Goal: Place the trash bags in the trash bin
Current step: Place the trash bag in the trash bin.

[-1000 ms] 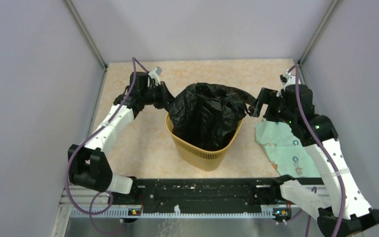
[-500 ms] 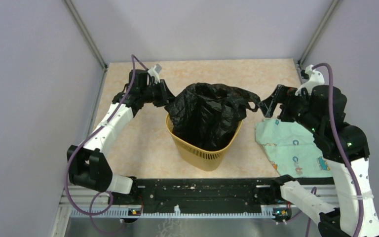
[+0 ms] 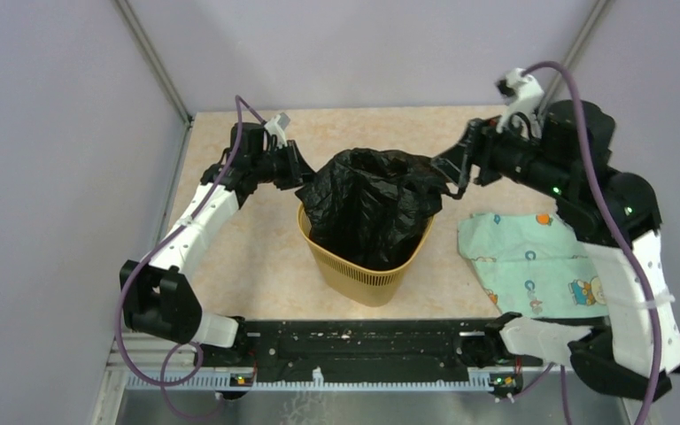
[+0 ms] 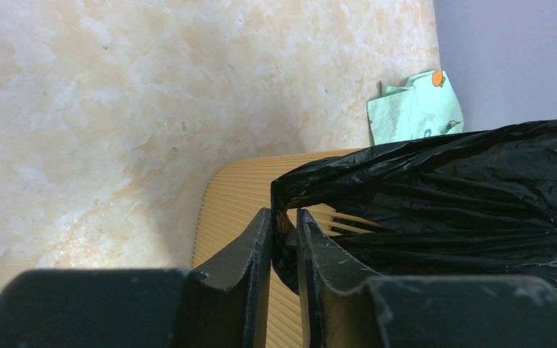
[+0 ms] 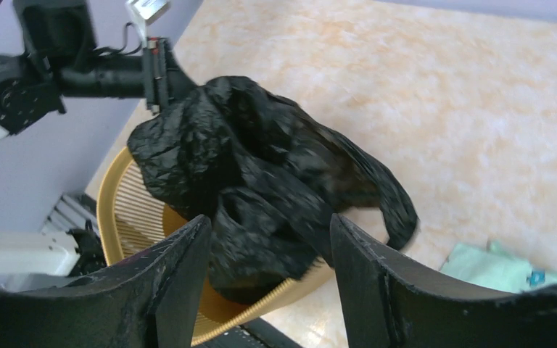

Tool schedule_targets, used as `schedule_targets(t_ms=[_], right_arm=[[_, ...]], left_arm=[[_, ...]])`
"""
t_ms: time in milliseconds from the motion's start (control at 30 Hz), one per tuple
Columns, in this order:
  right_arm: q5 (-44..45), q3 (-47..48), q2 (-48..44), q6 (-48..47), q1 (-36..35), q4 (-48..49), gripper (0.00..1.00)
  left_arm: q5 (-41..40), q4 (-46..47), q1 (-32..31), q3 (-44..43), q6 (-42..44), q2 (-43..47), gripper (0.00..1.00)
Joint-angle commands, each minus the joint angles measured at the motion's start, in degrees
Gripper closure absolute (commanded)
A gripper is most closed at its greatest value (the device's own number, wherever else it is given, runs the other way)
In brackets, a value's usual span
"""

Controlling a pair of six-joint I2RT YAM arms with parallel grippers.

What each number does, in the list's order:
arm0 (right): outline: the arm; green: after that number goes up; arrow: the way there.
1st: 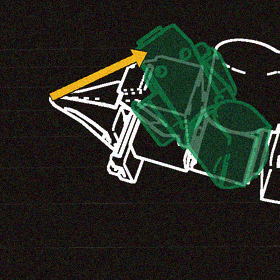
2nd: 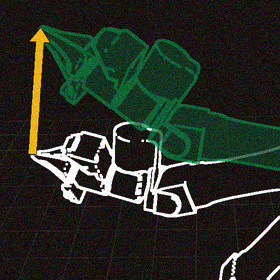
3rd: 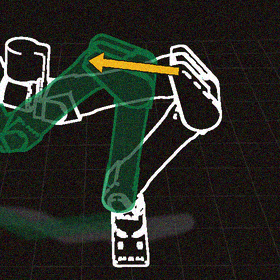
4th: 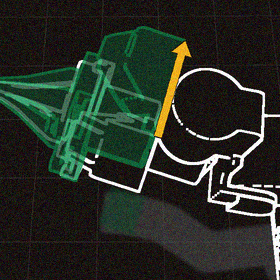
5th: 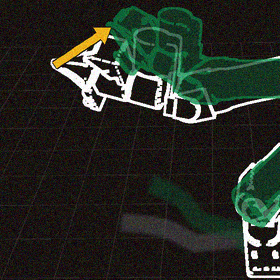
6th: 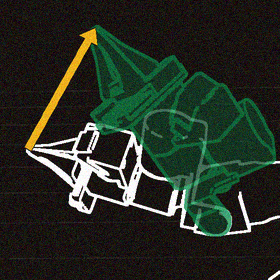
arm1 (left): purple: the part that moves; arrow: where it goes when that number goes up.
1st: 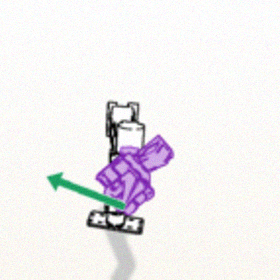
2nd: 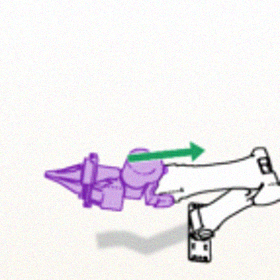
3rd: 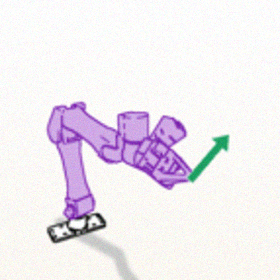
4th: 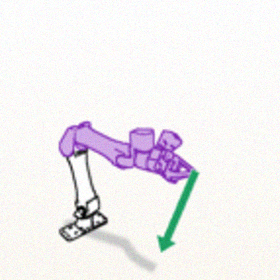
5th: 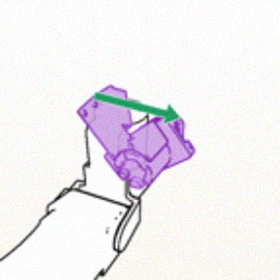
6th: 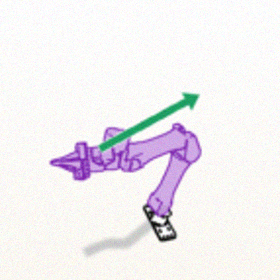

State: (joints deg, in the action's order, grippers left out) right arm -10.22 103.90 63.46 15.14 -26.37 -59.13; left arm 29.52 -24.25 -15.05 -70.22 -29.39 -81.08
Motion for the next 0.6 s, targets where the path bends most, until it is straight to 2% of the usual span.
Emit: schedule_targets(t_ms=[0,100,233,567], right_arm=[[4.8,11.0,10.5,-6.2,-12.1,0.3,0.4],[5.2,16.7,17.9,-9.1,-16.4,-1.5,0.4],[3.5,20.3,25.0,-12.3,-17.9,-2.8,0.4],[3.5,18.2,32.6,-17.1,-18.3,-2.3,0.42]], left_arm=[[0.5,0.7,0.0,-2.6,1.1,-0.3,0.75],[0.7,0.7,0.0,-2.6,1.1,-0.4,0.75],[0.9,0.5,0.0,-2.8,1.2,-0.4,0.74],[1.2,0.3,0.0,-3.2,1.7,-0.3,0.72]])
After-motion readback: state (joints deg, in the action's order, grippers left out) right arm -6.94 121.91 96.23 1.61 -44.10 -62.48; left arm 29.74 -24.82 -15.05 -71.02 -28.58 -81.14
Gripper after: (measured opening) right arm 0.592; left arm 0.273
